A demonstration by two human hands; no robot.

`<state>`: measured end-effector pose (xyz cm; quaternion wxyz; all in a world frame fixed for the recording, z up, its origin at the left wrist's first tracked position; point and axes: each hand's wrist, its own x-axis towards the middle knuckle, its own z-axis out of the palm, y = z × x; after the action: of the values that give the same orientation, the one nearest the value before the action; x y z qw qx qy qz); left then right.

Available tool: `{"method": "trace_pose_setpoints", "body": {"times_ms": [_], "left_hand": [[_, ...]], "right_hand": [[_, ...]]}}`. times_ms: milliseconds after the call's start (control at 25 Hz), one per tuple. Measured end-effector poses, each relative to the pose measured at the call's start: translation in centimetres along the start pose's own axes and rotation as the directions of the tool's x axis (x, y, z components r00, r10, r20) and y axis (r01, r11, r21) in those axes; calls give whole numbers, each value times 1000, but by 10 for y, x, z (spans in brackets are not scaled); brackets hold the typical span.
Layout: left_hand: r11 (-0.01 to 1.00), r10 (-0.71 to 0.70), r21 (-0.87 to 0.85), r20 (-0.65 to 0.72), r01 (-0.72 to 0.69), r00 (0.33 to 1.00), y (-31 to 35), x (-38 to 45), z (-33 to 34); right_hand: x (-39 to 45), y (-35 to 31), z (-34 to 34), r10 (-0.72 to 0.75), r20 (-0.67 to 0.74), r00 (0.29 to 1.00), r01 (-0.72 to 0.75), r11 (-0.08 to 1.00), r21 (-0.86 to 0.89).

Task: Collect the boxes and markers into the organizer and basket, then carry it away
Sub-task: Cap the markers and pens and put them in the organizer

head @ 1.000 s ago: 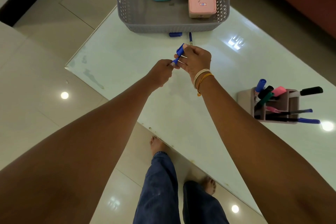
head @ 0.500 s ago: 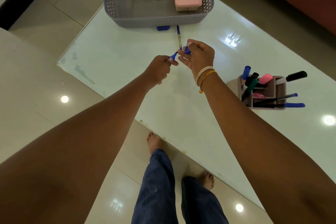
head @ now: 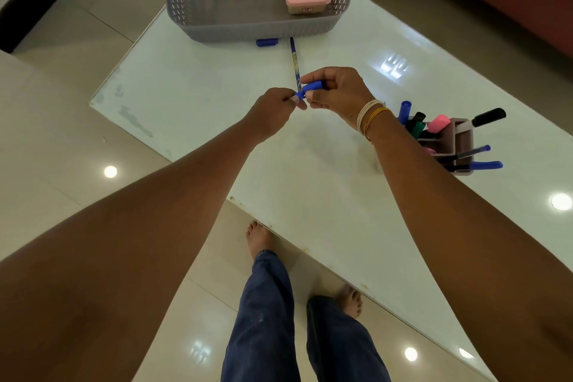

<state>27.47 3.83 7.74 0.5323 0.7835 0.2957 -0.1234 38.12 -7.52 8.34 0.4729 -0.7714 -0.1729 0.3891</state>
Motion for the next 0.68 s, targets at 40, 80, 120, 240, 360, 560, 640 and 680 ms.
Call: {"method": "trace_pose_setpoints", "body": {"times_ms": [40,80,120,240,360,560,640,680], "left_hand": [[1000,13,13,-2,-13,1000,0,0,1],[999,23,25,-16,-23,1000,1,0,2],[999,28,32,-41,-26,999,2,0,3],[1000,21,15,-111,-19,994,13,0,14],[999,12,-40,-157,-18,988,34,-6,33],[987,18,-154,-125,-38,992,56,-32,63],[972,19,-229,-109,-43,994,66,-43,75],[960,11,-276,-110,-41,994,72,-48,81]], "right_hand": [[-2,-2,-4,5,9,1000,-5,1000,-17],[-4,-4,-8,18,-4,1000,-18,1000,-6],[-6,-5,-11,32,-30,999,-31,999,32],[-14,-4,-15,56,-131,990,-30,982,189],[-30,2,-15,70,-253,965,11,952,307],[-64,12,-32,15,-319,948,87,950,302],[-79,12,-43,-28,-324,946,123,954,275],[-87,11,-48,-40,-327,944,135,952,276]]}}
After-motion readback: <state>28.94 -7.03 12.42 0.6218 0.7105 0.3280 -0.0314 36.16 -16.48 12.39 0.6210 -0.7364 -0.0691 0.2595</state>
